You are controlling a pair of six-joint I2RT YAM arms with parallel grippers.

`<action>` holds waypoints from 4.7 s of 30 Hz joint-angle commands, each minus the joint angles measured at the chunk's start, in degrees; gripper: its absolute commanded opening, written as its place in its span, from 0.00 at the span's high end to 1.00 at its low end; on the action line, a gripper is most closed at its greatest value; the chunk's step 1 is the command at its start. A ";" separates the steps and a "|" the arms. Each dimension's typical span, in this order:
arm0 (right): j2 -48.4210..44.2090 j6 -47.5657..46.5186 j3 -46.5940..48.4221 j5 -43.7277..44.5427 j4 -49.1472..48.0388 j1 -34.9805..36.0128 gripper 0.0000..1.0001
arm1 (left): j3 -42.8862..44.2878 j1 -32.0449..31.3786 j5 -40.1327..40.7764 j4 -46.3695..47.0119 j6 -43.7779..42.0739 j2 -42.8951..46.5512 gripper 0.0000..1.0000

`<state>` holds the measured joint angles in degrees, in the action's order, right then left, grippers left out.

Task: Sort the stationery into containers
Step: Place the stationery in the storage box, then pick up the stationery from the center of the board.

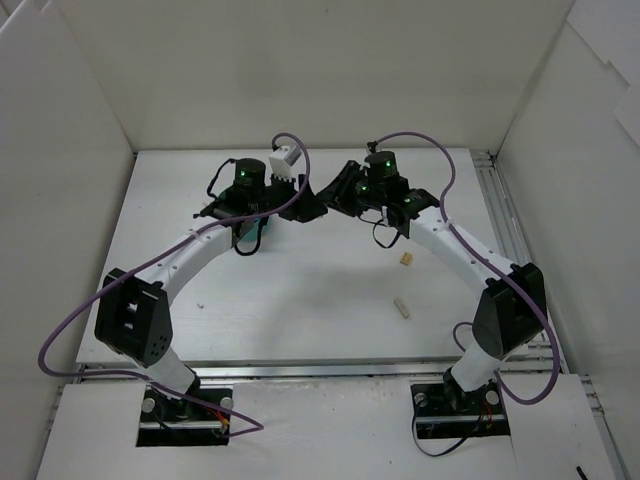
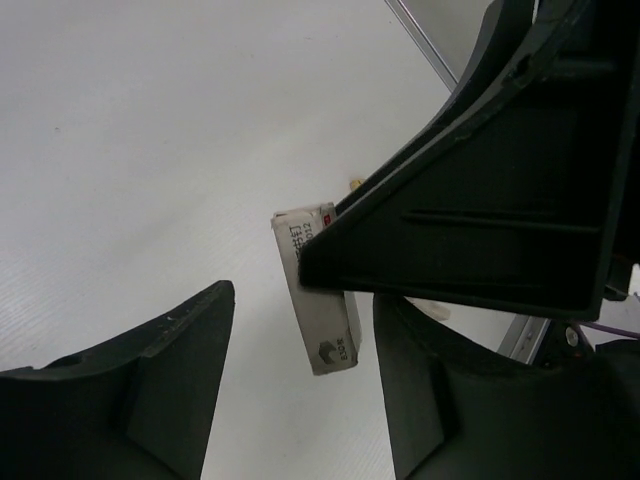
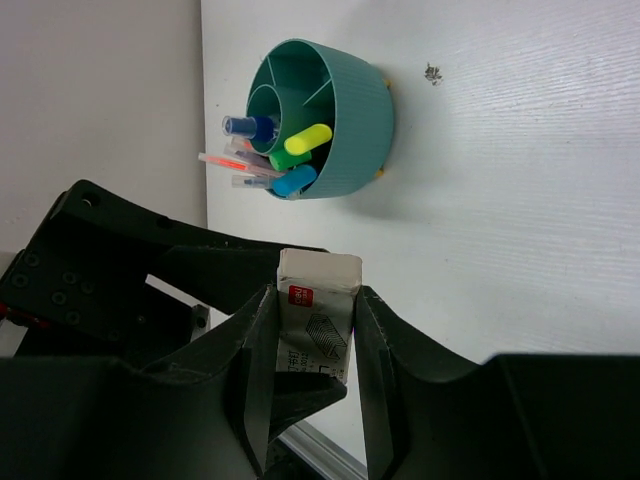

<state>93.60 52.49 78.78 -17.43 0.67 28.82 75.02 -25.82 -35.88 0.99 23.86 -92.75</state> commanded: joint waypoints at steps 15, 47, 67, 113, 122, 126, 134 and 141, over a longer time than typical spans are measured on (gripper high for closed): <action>0.70 -2.57 7.34 0.03 -3.65 0.10 0.54 | -0.49 5.16 4.23 2.61 -0.22 7.57 1.00; -6.85 -25.95 -3.02 1.52 9.61 -17.48 0.02 | 44.06 28.46 5.57 -47.57 -42.40 -23.69 1.00; -5.80 -23.75 -4.69 4.07 11.02 -18.18 0.02 | 48.28 26.18 3.09 -52.06 -44.86 -29.68 0.90; -8.79 -21.99 -30.97 13.56 25.79 -8.52 0.31 | -3.39 24.42 8.54 -21.38 -12.61 31.84 0.00; -9.49 -21.99 -32.82 13.74 25.88 -7.29 0.96 | -4.71 24.42 4.34 -21.83 -10.15 30.17 0.01; -14.57 -24.62 -29.40 13.39 25.61 -6.76 1.00 | -4.36 21.44 0.99 -21.12 -10.67 27.72 0.00; -21.61 -37.87 -25.09 -5.41 19.31 -6.58 1.00 | -4.45 13.35 -7.43 -18.32 -11.90 22.36 0.01; -28.04 -37.66 -28.25 -31.52 -13.61 -6.23 1.00 | -3.57 3.78 -22.74 -11.37 -14.18 17.08 0.00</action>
<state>67.61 13.65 50.63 -35.40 7.60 22.68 68.99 -18.50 -49.23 -17.28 12.05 -75.81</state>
